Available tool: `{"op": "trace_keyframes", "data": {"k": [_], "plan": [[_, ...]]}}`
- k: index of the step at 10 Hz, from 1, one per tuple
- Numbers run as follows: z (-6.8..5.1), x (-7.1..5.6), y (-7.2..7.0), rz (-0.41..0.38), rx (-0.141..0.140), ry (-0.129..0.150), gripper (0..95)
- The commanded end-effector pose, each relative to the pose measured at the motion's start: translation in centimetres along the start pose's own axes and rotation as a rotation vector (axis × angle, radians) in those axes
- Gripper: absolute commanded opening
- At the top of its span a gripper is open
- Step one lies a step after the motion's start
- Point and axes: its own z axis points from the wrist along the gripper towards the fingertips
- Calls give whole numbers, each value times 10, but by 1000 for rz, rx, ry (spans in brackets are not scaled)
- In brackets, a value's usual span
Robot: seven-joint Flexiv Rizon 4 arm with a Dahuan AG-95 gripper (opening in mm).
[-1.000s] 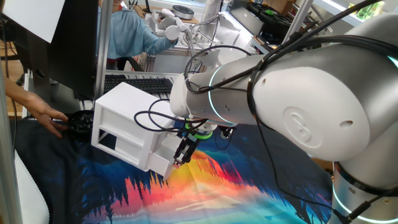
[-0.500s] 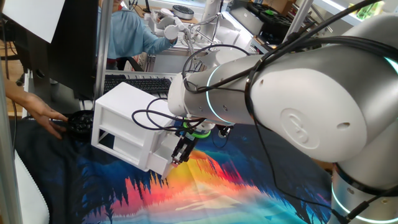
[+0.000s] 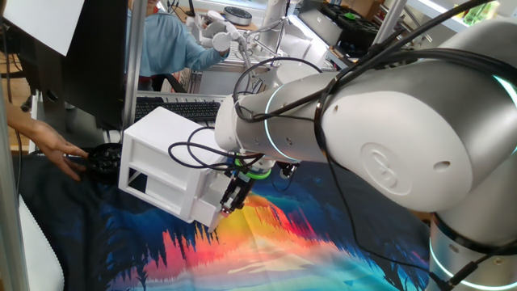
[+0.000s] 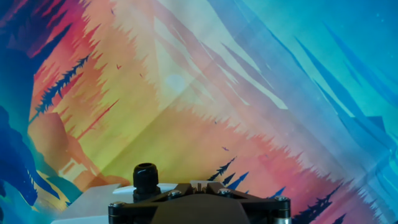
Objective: Grasp the handle and close the drawer
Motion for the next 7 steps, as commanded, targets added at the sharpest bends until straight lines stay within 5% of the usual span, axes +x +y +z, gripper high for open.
{"op": "trace_keyframes", "data": {"k": [1, 7], "plan": [[-1, 2, -1, 4, -2, -2, 0], [0, 6, -2, 7, -3, -3, 0]]}}
